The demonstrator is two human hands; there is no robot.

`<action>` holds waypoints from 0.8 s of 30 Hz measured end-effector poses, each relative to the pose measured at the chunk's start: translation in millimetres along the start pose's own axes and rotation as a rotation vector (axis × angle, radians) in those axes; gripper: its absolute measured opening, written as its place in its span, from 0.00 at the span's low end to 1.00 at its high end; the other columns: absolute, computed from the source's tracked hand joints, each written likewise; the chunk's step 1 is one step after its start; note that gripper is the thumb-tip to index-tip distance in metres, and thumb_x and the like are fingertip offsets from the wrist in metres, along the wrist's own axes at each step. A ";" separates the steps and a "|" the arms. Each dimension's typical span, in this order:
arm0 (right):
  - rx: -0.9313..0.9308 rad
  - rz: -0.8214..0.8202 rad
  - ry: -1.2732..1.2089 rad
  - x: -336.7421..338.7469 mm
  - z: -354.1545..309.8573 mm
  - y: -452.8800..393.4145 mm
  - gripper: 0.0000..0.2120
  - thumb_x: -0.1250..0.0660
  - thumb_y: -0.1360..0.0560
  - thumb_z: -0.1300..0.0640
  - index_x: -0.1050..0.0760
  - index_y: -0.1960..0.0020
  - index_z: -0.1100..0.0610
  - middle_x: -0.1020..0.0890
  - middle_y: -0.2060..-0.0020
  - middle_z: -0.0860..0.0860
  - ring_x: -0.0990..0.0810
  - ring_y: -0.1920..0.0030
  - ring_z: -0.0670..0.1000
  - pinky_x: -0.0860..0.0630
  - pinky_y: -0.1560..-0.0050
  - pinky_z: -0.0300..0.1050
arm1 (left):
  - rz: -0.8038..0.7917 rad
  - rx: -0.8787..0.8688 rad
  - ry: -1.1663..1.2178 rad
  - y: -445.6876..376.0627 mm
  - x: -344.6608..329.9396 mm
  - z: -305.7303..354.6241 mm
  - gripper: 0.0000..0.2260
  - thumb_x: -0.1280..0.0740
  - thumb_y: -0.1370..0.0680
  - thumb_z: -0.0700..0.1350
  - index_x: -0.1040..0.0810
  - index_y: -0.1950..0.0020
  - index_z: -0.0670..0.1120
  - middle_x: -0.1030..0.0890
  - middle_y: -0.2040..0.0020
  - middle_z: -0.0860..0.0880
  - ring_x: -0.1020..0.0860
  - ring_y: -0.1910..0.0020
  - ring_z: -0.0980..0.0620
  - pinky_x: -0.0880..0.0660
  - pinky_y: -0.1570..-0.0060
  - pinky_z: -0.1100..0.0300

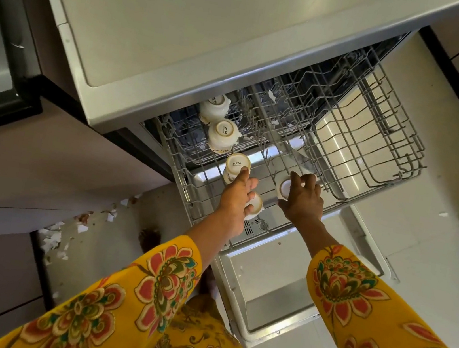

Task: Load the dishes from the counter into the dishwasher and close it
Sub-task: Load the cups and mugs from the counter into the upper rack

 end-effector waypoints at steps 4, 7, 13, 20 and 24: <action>0.018 0.013 -0.014 -0.6 0.0 4.0 0.37 0.29 0.29 0.52 0.44 0.26 0.54 0.39 0.31 0.58 0.37 0.33 0.61 0.30 0.39 0.55 | 0.016 -0.006 0.002 2.7 2.7 -0.4 0.23 0.51 0.17 0.56 0.32 0.28 0.45 0.31 0.28 0.51 0.35 0.28 0.51 0.37 0.39 0.58; 0.026 0.039 -0.018 0.9 -0.5 7.9 0.37 0.29 0.29 0.52 0.44 0.26 0.54 0.39 0.30 0.57 0.37 0.33 0.61 0.32 0.38 0.55 | 0.021 -0.017 0.015 7.4 3.2 -0.5 0.23 0.51 0.17 0.56 0.31 0.28 0.46 0.30 0.29 0.52 0.34 0.29 0.51 0.38 0.39 0.58; 0.023 0.165 -0.060 16.2 -9.3 21.5 0.25 0.35 0.24 0.54 0.36 0.29 0.58 0.35 0.32 0.59 0.34 0.34 0.61 0.32 0.38 0.56 | 0.016 -0.062 0.071 19.4 3.9 4.4 0.23 0.51 0.17 0.55 0.32 0.28 0.45 0.31 0.28 0.51 0.36 0.28 0.51 0.39 0.36 0.58; 0.218 0.099 -0.274 26.8 -56.2 46.7 0.22 0.37 0.23 0.53 0.31 0.32 0.62 0.31 0.35 0.60 0.26 0.40 0.61 0.27 0.42 0.50 | 0.054 -0.157 0.176 47.4 17.8 16.0 0.21 0.49 0.17 0.52 0.31 0.29 0.43 0.27 0.33 0.49 0.27 0.38 0.53 0.33 0.39 0.58; 0.348 0.040 -0.357 30.4 -97.7 71.8 0.19 0.35 0.25 0.52 0.25 0.39 0.62 0.23 0.44 0.61 0.22 0.47 0.61 0.25 0.47 0.48 | 0.174 -0.257 0.193 65.9 38.5 20.1 0.19 0.46 0.18 0.52 0.24 0.36 0.43 0.23 0.45 0.51 0.26 0.52 0.57 0.33 0.53 0.62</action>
Point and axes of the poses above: each hand's wrist, its own y-axis away from the middle knuckle, its own x-axis out of the back of the hand, z = x × y, the point moved 2 cm from there along -y, towards the middle knuckle
